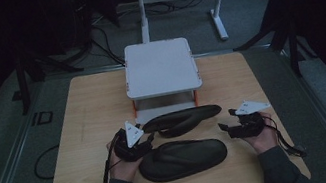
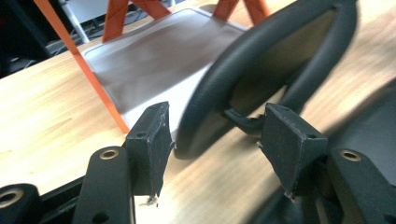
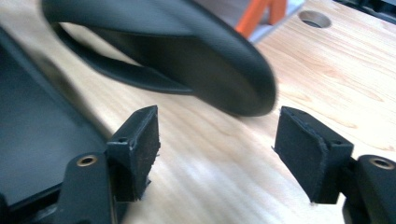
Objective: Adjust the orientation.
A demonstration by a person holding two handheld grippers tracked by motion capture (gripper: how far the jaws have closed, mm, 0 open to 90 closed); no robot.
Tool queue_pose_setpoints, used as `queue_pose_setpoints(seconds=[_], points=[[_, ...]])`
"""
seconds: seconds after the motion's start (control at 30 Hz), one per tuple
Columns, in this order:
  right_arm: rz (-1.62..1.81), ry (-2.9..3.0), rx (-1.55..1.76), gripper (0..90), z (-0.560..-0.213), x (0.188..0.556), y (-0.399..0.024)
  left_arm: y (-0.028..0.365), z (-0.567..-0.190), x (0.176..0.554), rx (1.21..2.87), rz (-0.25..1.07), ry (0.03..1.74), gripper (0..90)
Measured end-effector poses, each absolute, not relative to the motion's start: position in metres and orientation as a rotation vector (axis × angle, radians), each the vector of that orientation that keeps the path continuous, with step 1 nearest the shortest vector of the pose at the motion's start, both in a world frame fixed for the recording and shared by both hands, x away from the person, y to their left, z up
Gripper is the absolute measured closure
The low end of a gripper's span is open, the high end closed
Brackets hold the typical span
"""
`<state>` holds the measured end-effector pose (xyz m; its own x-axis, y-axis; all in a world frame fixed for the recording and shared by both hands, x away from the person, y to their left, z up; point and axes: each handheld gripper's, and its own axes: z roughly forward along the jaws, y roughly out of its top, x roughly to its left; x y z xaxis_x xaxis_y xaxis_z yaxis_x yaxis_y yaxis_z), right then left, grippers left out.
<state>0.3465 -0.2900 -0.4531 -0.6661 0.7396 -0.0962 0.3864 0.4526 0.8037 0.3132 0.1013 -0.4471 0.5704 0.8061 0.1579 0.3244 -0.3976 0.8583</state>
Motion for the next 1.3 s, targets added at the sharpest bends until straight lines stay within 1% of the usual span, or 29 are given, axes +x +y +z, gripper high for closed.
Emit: queue_pose_setpoints(seconds=[0.23, 0.4, 0.5, 0.6, 0.77, 0.83, 1.0, 1.1, 1.13, 1.17, 1.2, 1.3], points=[[1.083, 2.248, 1.014, 29.1, -0.462, 0.368, -0.297, 0.095, -0.455, 0.326, 2.001, 0.751, 0.918, 42.2], [1.103, 2.252, 1.061, 29.5, -0.466, 0.385, -0.300, 0.094, -0.463, 0.333, 2.004, 0.776, 0.946, 39.4], [1.126, 2.274, 1.072, 32.7, -0.469, 0.389, -0.299, 0.094, -0.465, 0.336, 2.002, 0.782, 0.955, 39.7], [1.130, 2.290, 1.069, 36.6, -0.471, 0.393, -0.295, 0.096, -0.467, 0.339, 2.007, 0.796, 0.977, 42.0], [1.162, 2.281, 1.070, 37.9, -0.469, 0.394, -0.291, 0.097, -0.470, 0.342, 2.009, 0.783, 0.991, 43.3], [1.159, 2.284, 1.066, 38.3, -0.469, 0.394, -0.290, 0.097, -0.471, 0.344, 2.009, 0.769, 0.991, 46.4], [1.190, 2.291, 1.071, 49.3, -0.470, 0.396, -0.289, 0.096, -0.477, 0.348, 2.017, 0.726, 0.994, 56.2], [1.181, 2.284, 1.070, 51.2, -0.469, 0.396, -0.287, 0.095, -0.477, 0.348, 2.015, 0.724, 0.992, 63.1], [1.181, 2.281, 1.072, 56.4, -0.469, 0.397, -0.288, 0.094, -0.477, 0.349, 2.016, 0.728, 0.998, 62.7], [1.181, 2.281, 1.072, 56.4, -0.469, 0.397, -0.288, 0.094, -0.477, 0.349, 2.016, 0.728, 0.998, 62.9], [1.178, 2.282, 1.069, 58.7, -0.468, 0.396, -0.288, 0.094, -0.476, 0.351, 2.016, 0.722, 1.002, 63.0], [1.174, 2.282, 1.065, 61.1, -0.467, 0.395, -0.289, 0.094, -0.475, 0.351, 2.014, 0.720, 1.011, 63.9]])
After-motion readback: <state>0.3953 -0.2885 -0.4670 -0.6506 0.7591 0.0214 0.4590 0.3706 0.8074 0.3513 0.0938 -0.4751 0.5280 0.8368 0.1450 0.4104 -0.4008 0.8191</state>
